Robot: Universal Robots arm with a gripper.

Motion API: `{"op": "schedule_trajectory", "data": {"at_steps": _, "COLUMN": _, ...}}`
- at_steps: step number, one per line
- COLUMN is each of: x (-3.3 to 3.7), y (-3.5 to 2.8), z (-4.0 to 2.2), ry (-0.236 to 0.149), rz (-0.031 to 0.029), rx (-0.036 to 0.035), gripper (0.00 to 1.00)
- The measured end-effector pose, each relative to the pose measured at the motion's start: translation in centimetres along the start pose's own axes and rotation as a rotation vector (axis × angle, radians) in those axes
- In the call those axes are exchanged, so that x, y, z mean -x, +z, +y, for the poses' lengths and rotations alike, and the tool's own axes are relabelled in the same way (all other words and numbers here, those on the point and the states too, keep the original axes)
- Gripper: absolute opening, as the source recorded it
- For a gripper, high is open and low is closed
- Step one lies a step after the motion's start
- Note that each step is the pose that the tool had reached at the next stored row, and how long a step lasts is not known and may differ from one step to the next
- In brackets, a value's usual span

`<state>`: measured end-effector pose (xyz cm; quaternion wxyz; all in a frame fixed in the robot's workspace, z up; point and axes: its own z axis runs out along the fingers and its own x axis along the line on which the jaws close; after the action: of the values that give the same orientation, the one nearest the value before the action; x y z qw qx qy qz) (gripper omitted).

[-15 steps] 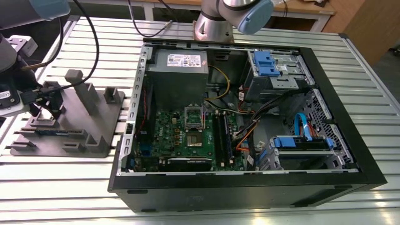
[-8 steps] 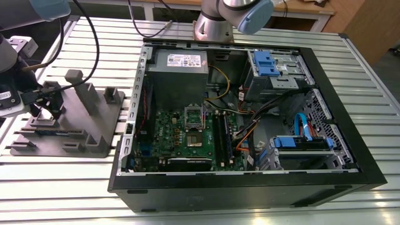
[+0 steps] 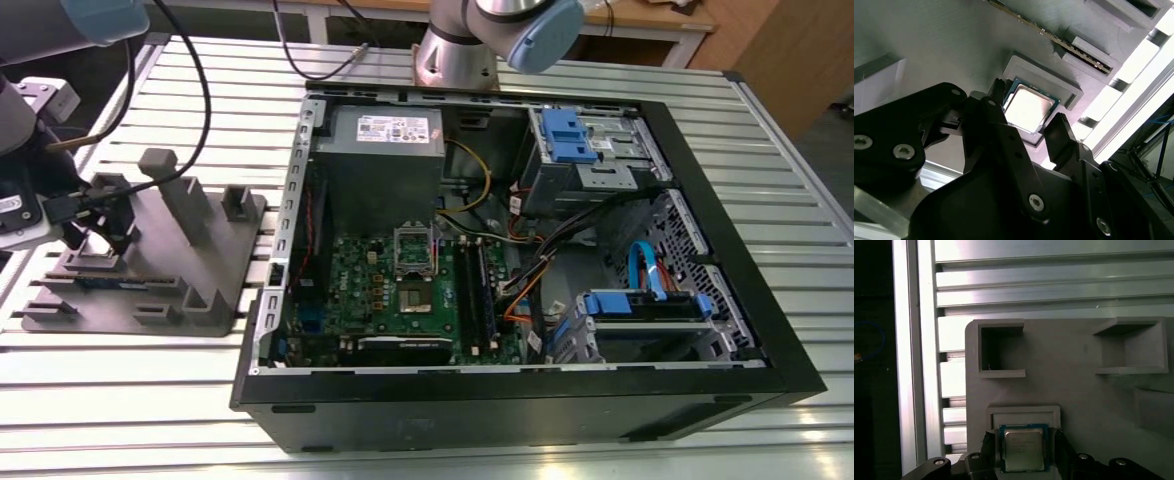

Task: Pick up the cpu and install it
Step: 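Pick up the cpu and move it towards the insertion slot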

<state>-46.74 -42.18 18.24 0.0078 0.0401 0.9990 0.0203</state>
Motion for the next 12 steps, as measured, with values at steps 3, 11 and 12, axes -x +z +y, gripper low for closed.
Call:
{"op": "schedule_trajectory", "data": {"at_steps": 3, "x": -0.01, "y": 0.08, "z": 0.0, "ry": 0.0, "rz": 0.0001, "rx": -0.0001, "gripper": 0.59}}
{"op": "schedule_trajectory", "data": {"at_steps": 11, "x": -0.01, "y": 0.02, "z": 0.0, "ry": 0.0, "rz": -0.0002, "rx": 0.0001, "gripper": 0.59}}
{"op": "schedule_trajectory", "data": {"at_steps": 12, "x": -0.01, "y": 0.0, "z": 0.0, "ry": 0.0, "rz": 0.0, "rx": 0.0, "gripper": 0.59}}
